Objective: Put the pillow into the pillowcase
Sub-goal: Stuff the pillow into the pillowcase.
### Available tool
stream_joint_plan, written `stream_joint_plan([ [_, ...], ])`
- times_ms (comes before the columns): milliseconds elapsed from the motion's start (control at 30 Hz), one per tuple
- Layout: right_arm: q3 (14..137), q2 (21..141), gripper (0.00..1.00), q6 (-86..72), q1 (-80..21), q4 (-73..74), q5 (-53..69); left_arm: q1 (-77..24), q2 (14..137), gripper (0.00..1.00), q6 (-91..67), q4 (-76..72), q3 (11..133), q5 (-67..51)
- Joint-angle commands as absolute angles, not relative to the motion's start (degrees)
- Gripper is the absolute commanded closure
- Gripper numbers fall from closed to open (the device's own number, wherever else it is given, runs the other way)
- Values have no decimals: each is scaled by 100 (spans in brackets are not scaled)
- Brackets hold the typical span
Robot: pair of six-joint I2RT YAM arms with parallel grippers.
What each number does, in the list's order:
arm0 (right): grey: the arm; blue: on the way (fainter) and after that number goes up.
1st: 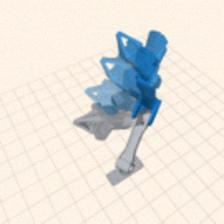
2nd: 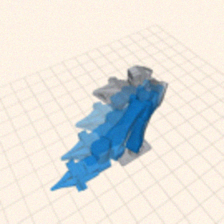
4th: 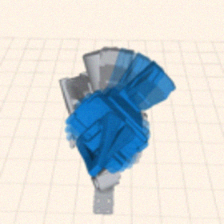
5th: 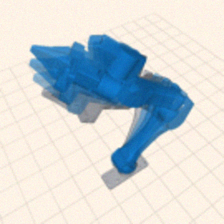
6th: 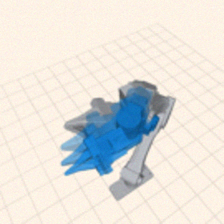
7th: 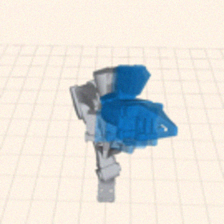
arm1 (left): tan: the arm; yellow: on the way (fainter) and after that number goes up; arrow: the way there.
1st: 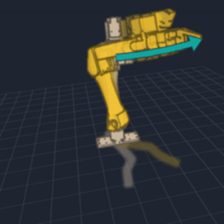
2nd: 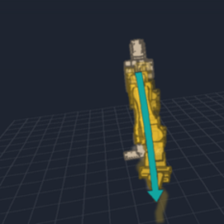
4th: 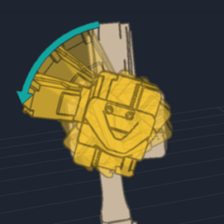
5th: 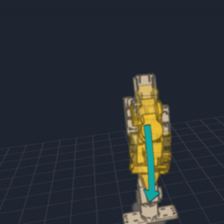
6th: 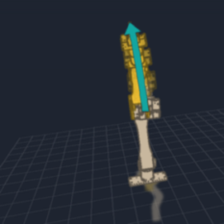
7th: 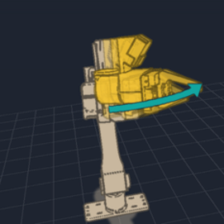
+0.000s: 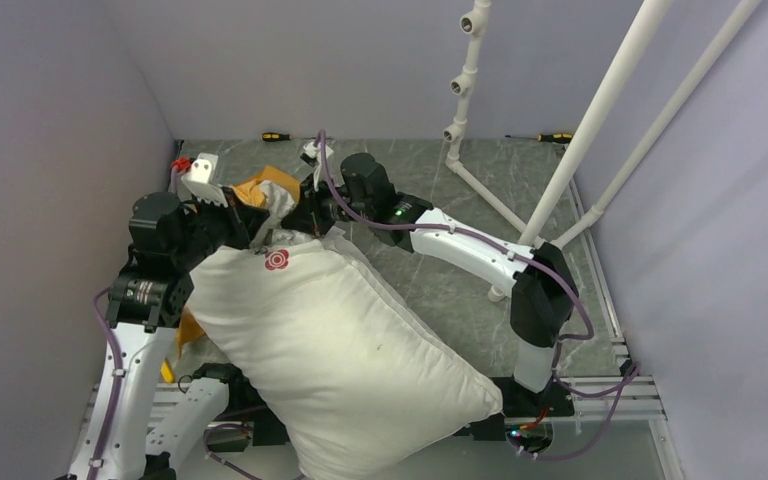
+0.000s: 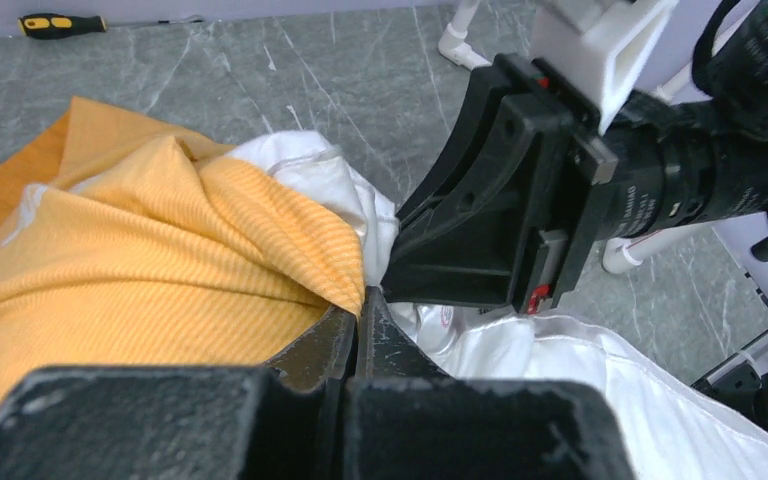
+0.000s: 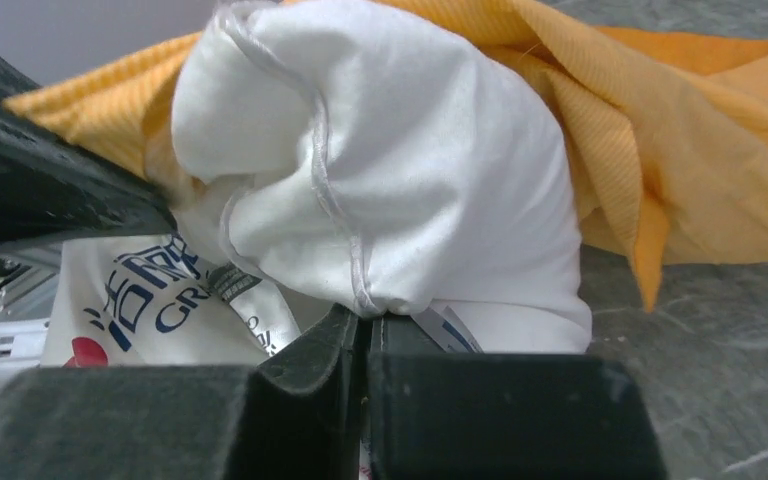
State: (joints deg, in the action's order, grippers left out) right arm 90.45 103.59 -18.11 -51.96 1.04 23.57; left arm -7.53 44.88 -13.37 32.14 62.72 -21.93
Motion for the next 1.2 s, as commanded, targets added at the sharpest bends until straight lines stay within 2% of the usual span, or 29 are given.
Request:
stream_joint_plan([
  [0, 9227, 10429, 100, -2118, -5289, -281, 3358, -815, 4640, 100, -1393, 3389, 6862, -2203],
  [133, 8800, 10192, 100, -2385, -5308, -347, 3603, -809, 4978, 100, -952, 3618, 7555, -1623],
  [233, 8689, 10124, 100, -2539, -5391, -332, 3907, -812, 5247, 100, -819, 3590, 8110, -1683],
  [400, 8744, 10059, 100, -2659, -5690, -340, 4249, -814, 5701, 100, -963, 3435, 8851, -2516],
  [567, 9202, 10134, 100, -2700, -5722, -98, 4134, -817, 6133, 100, -1079, 3660, 9299, -3842],
  [733, 9741, 10200, 100, -2986, -5603, -129, 3893, -817, 5936, 100, -1324, 3426, 9181, -4380],
  [900, 9764, 10034, 100, -3526, -5309, -852, 3959, -818, 6059, 100, -1150, 4243, 9298, -4828],
  [1067, 9352, 9819, 100, -3993, -4927, -1443, 4081, -822, 5704, 100, -961, 4454, 8506, -4604],
  [1167, 8885, 9670, 100, -4355, -4583, -1725, 4001, -826, 5457, 100, -952, 4330, 7870, -4053],
])
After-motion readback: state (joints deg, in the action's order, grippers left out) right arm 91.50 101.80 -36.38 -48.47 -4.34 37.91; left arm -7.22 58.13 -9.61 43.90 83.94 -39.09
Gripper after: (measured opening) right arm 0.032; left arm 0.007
